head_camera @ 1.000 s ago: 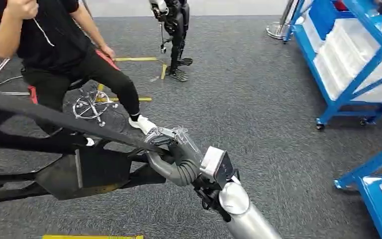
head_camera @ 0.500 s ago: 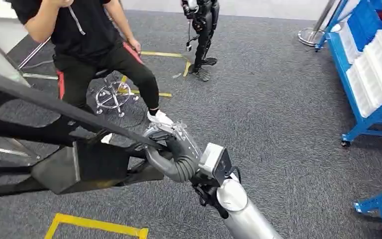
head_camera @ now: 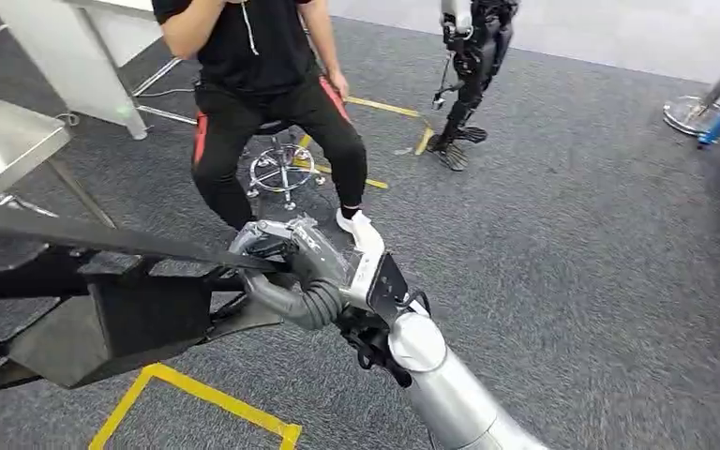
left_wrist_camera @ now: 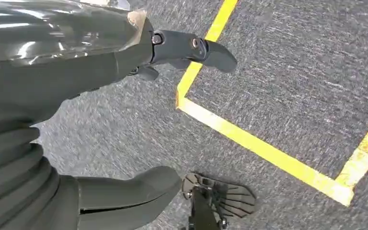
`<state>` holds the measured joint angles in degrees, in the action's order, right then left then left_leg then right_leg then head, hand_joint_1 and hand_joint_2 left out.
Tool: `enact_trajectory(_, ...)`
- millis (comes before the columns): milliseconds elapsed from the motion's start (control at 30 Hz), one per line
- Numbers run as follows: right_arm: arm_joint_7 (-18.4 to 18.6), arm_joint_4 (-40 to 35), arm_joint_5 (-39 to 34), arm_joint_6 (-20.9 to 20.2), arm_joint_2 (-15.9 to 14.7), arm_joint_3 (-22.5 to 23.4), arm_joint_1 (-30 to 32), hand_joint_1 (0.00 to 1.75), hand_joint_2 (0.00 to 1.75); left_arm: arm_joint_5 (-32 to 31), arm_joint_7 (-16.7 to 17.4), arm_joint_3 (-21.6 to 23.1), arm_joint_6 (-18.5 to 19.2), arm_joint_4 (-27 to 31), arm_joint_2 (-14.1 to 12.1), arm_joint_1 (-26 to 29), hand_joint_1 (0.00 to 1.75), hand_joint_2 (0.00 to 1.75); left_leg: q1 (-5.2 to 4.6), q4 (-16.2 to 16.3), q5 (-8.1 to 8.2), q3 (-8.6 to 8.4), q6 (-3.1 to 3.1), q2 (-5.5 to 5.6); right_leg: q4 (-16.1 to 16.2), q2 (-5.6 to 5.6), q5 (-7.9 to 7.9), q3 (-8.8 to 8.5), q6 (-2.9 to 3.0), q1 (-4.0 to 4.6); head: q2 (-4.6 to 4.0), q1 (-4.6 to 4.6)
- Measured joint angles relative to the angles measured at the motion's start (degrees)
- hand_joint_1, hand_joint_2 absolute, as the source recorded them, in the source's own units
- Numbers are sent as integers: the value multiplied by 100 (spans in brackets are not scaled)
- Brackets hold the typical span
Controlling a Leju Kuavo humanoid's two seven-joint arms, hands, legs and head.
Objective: Take the parts from the cabinet and place them on the table.
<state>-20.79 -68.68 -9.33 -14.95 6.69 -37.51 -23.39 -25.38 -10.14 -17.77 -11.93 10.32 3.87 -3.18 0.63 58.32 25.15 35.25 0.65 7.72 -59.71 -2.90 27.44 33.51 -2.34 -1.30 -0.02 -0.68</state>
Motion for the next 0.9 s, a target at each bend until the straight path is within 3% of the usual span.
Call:
enact_trajectory(67, 0, 37, 0, 0, 44, -20, -39, 175, 175, -4, -15, -4, 2, 0, -2, 50, 0, 175, 27, -25, -25, 23, -43, 79, 5, 86, -20, 3, 68, 7, 0, 0)
enact_trajectory(100, 0, 44, -2, 0, 72, -31, -62, 175, 175, -11, -24, -7, 9, -2, -20, 56, 0, 175, 41, 7, 11, 33, -59, 22, 27, 156, -36, -18, 111, -79, 0, -4)
enact_trajectory(133, -2, 55, -7, 0, 81, -31, -77, 175, 175, -11, -35, -9, 9, -2, 2, 49, 0, 175, -5, 161, 100, 118, -81, -322, 39, 206, -15, -40, 159, -56, 0, 24)
enact_trajectory(167, -9, 63, -15, 0, 88, -31, -88, 175, 175, -15, -44, -11, 9, -2, -2, 22, 0, 175, 0, 491, 271, 282, -108, -561, 39, 273, -6, -52, 203, -36, 0, 46)
enact_trajectory(200, -11, 76, -20, 0, 88, -31, -87, 175, 175, -18, -48, -17, 9, -2, -15, 4, 0, 175, 12, 958, 475, 514, -125, -686, 37, 346, 8, -56, 224, -19, 0, 42)
enact_trajectory(233, -11, 96, -20, 0, 88, -31, -82, 175, 175, -17, -50, -20, 9, -2, -13, 2, 0, 175, 17, 1462, 652, 786, -139, -740, 37, 434, 23, -57, 244, -1, 0, 42)
enact_trajectory(267, -11, 122, -15, 0, 85, -33, -83, 175, 175, -17, -52, -22, 9, -2, -7, 11, 0, 175, 21, 1768, 710, 969, -149, -755, 36, 511, 33, -57, 256, 8, 0, 46)
enact_trajectory(300, -9, 136, -15, 0, 85, -37, -83, 175, 175, -17, -52, -26, 9, -2, -4, 25, 0, 175, 26, 1777, 638, 1003, -146, -757, 35, 572, 42, -64, 263, 11, 0, 44)
enact_trajectory(333, -11, 147, -13, 0, 88, -50, -84, 175, 175, -17, -52, -33, 9, -2, -4, 28, 0, 175, 30, 1520, 444, 902, -138, -763, 35, 641, 64, -77, 262, 12, 0, 44)
enact_trajectory(367, -11, 147, -13, 0, 90, -57, -85, 175, 175, -17, -52, -33, 9, -2, -7, 27, 0, 175, 29, 1076, 194, 681, -119, -796, 36, 702, 79, -100, 254, 13, 0, 44)
enact_trajectory(400, -11, 147, -15, 0, 94, -59, -88, 175, 175, -17, -57, -35, 9, -2, -15, 25, 0, 175, 22, 497, -70, 375, -86, -920, 38, 768, 107, -135, 235, 13, 0, 44)
enact_trajectory(433, -11, 147, -15, 2, 103, -61, -90, 175, 175, -18, -63, -35, 7, 0, -17, 17, 0, 175, -23, 90, -108, 158, -65, -1270, 42, 817, 129, -168, 211, 40, 0, 42)
enact_trajectory(467, -18, 149, -17, 7, 103, -59, -92, 175, 175, -20, -68, -35, 7, 0, -22, -7, 0, 175, -114, 51, -49, 121, -30, -1394, 37, 869, 152, -166, 172, 114, 0, 44)
enact_trajectory(600, -20, 157, -20, 13, 109, -74, -89, 175, 175, -28, -74, -37, 2, 0, -22, -3, 0, 175, -117, 2, -72, 113, 71, -1047, 81, 1115, 205, -250, 67, 124, 0, 42)
enact_trajectory(633, -22, 162, -20, 18, 105, -77, -97, 175, 175, -28, -74, -39, 2, 0, -13, 14, 0, 175, -70, -32, -100, 69, 101, -985, -34, 796, 260, -195, 51, 99, 0, 35)
enact_trajectory(667, -37, 162, -26, 17, 98, -85, -105, 175, 175, -28, -74, -39, 2, 0, -13, -1, 0, 175, -53, -40, -110, 64, 142, -912, -317, 515, 379, -44, 75, 92, 0, 39)
enact_trajectory(700, -37, 168, -26, 20, 77, -87, -94, 175, 175, -28, -74, -39, 0, 0, -22, -26, 0, 175, -47, -40, -111, 68, 170, -827, -776, 385, 555, 195, 113, 86, 0, 20)
enact_trajectory(733, -37, 179, -24, 22, 46, -87, -77, 175, 175, -31, -74, -42, 2, 0, -22, -37, 0, 175, -45, -40, -106, 71, 178, -722, -1261, 344, 717, 457, 134, 69, 0, 22)
enact_trajectory(767, -37, 190, -22, 22, 20, -92, -59, 175, 175, -35, -72, -41, 4, 0, -20, -34, 0, 175, -45, -39, -104, 70, 182, -627, -1644, 325, 810, 685, 127, 67, 0, 20)
enact_trajectory(800, -37, 197, -20, 22, 5, -96, -43, 175, 175, -35, -72, -41, 7, 0, -17, -22, 0, 175, -45, -37, -104, 67, 181, -518, -1797, 314, 791, 823, 87, 68, 0, 22)
enact_trajectory(833, -37, 203, -22, 22, -2, -98, -43, 175, 175, -35, -72, -41, 9, 0, -13, -11, 0, 175, -44, -34, -104, 63, 180, -420, -1623, 310, 654, 795, 25, 64, 0, 22)
enact_trajectory(900, -37, 203, -22, 22, -2, -105, -46, 175, 175, -35, -70, -41, 13, 0, -11, -4, 0, 175, -27, -23, -98, 43, 158, -228, -682, 239, 202, 407, -103, 35, 0, 22)
